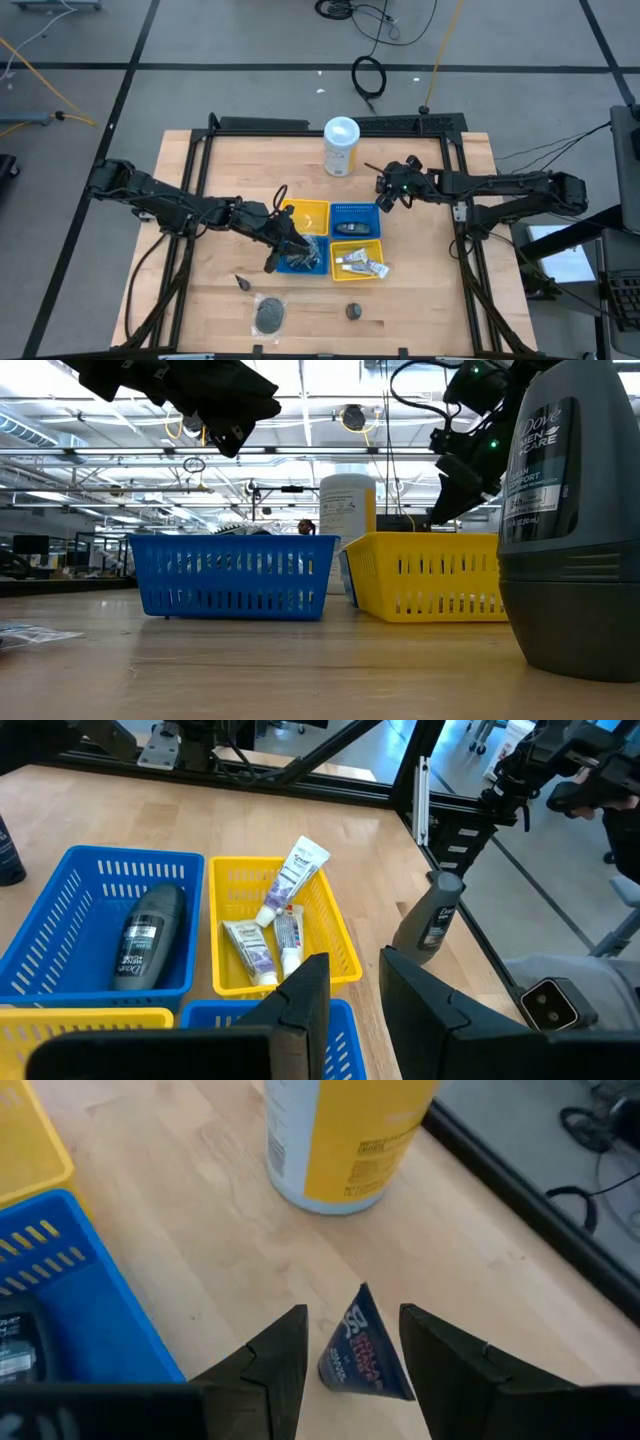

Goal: Pick & Place Travel size toiletries
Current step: Put the blue shave cream into the top yellow bin

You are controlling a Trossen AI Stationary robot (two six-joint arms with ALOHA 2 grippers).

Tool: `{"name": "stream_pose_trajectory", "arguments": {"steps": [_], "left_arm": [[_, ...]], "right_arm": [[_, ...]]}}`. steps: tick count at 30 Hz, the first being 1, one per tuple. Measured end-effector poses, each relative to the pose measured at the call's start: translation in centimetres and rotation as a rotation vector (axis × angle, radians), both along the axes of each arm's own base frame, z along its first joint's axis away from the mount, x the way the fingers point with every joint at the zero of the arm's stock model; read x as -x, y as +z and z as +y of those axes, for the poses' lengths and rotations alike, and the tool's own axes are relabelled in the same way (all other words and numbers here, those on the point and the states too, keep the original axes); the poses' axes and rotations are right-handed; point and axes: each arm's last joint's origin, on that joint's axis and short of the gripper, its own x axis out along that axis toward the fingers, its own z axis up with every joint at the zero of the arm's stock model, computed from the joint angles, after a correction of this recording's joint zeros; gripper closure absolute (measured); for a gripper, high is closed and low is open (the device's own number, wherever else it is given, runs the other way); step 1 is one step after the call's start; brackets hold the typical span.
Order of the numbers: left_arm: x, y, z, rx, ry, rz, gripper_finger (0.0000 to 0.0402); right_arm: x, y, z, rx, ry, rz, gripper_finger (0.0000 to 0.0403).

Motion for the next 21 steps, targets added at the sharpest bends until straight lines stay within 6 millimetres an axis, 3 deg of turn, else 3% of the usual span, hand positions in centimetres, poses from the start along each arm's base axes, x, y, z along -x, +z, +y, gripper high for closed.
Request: {"name": "stream_pose_trajectory", "arguments": {"steps": [9, 21], "left_arm": [[0.0, 0.0, 0.0, 0.0, 0.0, 0.0, 0.0314], [0.0, 0.0, 0.0, 0.0, 0.0, 0.0, 0.0314]], "right_arm": [[0.7, -0.6, -0.9, -0.036, -0.029, 0.036, 0.0255], [1.4, -3.6, -1.2, -0.063, 0.029, -0.06, 0.0278]]}}
